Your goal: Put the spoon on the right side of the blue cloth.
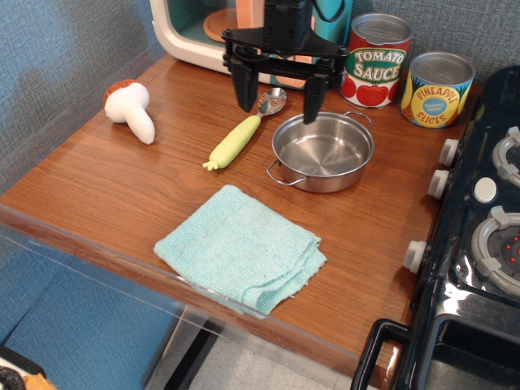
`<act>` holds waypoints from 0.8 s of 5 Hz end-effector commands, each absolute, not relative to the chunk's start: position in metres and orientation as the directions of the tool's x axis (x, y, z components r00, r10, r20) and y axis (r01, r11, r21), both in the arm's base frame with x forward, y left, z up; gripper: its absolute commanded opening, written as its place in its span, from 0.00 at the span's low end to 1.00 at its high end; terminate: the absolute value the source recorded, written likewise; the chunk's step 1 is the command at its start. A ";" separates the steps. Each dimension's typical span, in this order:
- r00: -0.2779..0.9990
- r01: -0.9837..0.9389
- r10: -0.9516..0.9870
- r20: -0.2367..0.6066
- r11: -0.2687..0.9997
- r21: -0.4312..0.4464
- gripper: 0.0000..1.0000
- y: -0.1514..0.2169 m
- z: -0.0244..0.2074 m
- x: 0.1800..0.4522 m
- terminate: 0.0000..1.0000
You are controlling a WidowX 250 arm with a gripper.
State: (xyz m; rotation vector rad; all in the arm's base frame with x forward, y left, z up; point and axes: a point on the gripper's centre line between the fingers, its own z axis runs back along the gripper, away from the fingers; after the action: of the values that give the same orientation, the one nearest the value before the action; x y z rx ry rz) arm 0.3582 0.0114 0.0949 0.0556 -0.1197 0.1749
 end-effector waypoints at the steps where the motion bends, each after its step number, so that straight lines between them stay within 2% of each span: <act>1: 0.967 -0.195 0.179 0.182 0.978 0.078 1.00 0.047 0.088 0.368 0.00; 4: 0.968 -0.226 0.211 0.137 0.969 0.102 1.00 0.065 0.055 0.378 0.00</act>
State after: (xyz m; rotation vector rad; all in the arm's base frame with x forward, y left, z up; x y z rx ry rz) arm 0.3709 0.0590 0.0332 0.1126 -0.0620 0.2132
